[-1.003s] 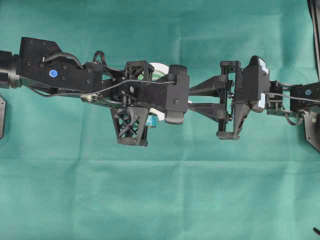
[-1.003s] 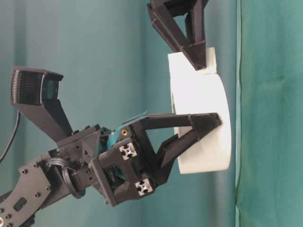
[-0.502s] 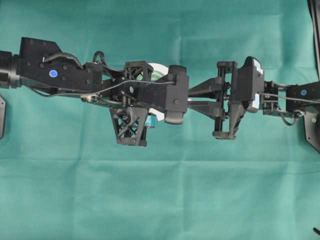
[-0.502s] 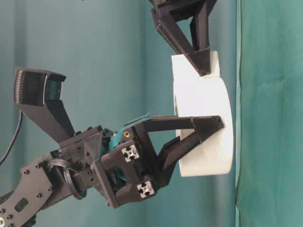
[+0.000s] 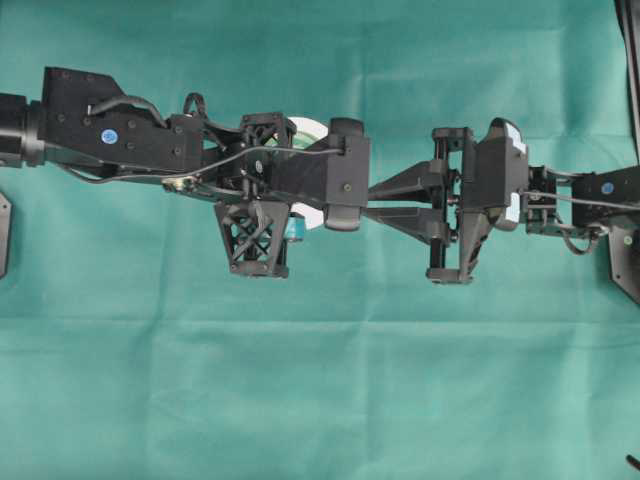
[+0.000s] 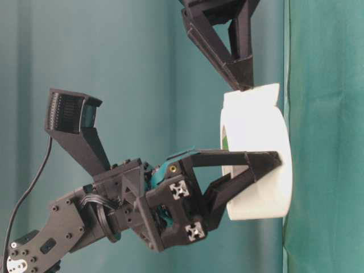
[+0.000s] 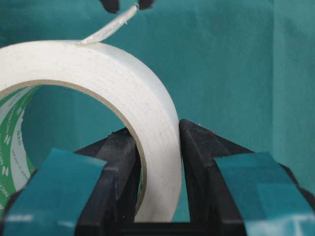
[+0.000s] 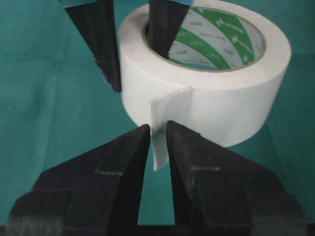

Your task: Peel off the duct tape with your right arm.

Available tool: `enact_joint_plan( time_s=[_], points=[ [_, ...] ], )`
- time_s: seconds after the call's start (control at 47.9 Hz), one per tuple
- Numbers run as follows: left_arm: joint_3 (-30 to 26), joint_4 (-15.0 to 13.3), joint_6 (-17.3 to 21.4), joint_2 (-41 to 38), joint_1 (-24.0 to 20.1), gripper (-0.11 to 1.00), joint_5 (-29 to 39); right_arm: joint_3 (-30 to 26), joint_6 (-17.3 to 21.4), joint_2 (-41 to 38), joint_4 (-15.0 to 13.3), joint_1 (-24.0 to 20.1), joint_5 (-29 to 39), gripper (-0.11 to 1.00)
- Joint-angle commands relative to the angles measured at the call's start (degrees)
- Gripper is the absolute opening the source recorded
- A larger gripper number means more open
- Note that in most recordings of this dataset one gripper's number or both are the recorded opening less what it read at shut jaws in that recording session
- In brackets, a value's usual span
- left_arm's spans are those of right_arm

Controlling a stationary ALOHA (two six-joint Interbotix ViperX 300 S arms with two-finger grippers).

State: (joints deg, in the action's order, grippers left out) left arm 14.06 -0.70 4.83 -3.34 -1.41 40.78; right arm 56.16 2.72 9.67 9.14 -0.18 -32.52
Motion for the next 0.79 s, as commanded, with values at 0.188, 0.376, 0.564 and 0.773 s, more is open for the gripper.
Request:
enact_joint_plan(
  time_s=[0.188,0.376,0.564,0.773],
  points=[
    [-1.9,0.1,0.1,1.7,1.5,0.21,-0.6,-1.2,0.1,0.3,0.3,-0.2,-0.6,-0.05],
    [-2.3,0.1,0.1,1.7,2.5,0.21,-0.6,-1.0,0.1,0.3,0.8,-0.1,-0.9,-0.05],
    [-3.0,0.1,0.2,1.7,3.4,0.21,-0.6,-0.8,0.1,0.3,1.9,0.4,-0.8,-0.05],
    [-3.3,0.1,0.2,1.7,4.1,0.21,-0.6,-0.5,0.0,0.3,1.9,1.7,-0.9,-0.05]
  ],
)
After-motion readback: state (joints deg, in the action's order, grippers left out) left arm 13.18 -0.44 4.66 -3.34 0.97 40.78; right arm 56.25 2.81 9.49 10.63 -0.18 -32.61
